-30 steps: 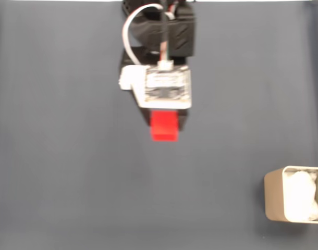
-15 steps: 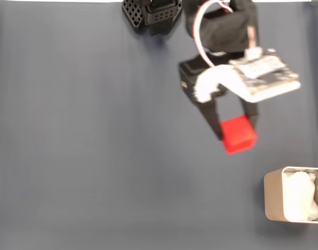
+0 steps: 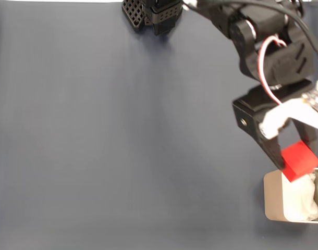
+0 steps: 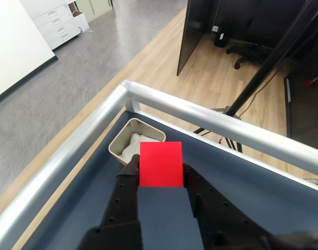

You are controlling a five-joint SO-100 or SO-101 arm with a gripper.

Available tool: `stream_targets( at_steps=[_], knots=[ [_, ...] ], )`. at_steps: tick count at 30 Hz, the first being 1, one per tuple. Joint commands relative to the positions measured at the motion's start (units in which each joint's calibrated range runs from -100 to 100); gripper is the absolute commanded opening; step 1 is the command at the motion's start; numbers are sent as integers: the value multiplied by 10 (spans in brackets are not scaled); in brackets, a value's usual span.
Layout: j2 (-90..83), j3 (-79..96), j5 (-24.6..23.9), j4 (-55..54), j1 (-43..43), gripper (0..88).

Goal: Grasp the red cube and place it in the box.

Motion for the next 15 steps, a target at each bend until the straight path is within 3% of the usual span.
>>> stream_targets(
  at_steps=[1,15],
  knots=[
    [37,-93,0,-18,-9,0],
    [181,-238,6,-64,-27,0]
  ],
)
